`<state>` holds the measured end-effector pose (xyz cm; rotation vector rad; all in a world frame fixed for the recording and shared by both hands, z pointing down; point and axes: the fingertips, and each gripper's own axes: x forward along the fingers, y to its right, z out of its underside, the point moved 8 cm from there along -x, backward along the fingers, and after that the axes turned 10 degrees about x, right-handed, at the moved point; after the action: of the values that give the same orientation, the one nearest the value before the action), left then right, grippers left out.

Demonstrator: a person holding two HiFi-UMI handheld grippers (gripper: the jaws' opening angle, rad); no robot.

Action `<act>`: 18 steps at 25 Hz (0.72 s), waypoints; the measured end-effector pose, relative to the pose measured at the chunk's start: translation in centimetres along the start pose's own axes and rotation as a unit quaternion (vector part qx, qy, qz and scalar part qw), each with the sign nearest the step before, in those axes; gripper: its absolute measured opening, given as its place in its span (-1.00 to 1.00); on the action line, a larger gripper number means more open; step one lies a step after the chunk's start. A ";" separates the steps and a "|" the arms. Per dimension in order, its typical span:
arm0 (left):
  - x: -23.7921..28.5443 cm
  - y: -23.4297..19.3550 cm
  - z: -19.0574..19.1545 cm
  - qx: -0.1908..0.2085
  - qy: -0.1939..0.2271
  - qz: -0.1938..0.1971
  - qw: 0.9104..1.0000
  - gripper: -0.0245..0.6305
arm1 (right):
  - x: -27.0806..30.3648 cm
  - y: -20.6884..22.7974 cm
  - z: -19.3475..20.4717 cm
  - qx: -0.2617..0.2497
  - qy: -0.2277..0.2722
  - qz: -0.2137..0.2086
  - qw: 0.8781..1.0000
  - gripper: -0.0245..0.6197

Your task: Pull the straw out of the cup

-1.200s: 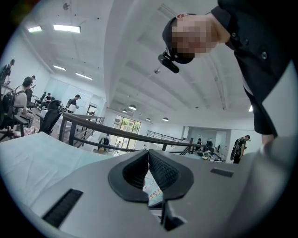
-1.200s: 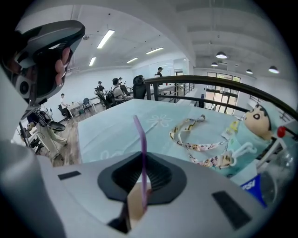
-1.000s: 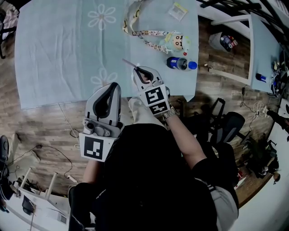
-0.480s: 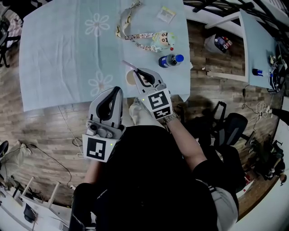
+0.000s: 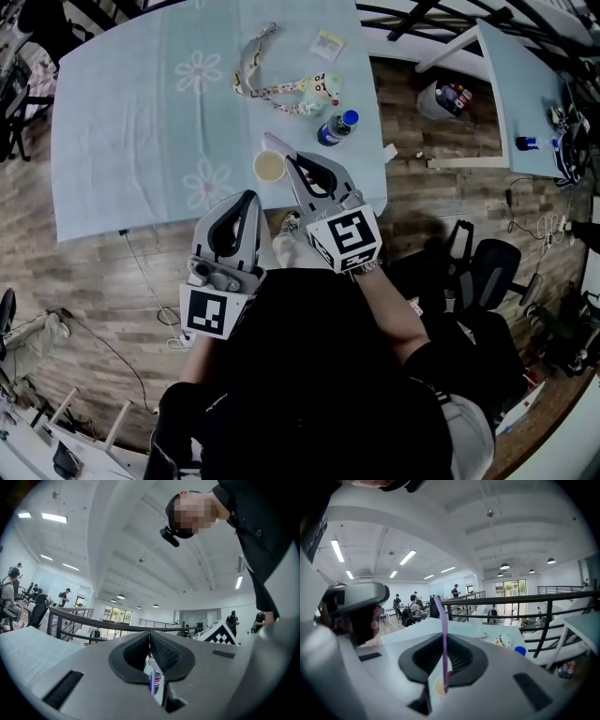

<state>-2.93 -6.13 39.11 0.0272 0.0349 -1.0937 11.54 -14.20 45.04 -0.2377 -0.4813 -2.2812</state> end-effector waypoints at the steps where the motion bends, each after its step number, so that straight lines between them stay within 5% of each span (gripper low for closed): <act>1: -0.2 0.4 0.0 0.001 0.001 0.002 1.000 -0.88 | -0.8 -0.2 -0.5 0.002 0.011 0.000 1.000 -0.82; 18: -2.5 5.7 -1.9 0.002 0.031 0.041 0.999 -0.88 | -11.1 -3.2 -6.5 0.022 0.135 -0.011 0.991 -0.82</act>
<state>1.00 -1.22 37.32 0.0666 0.0868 -1.0102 16.63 -7.53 34.76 0.0988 -0.3929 -2.2768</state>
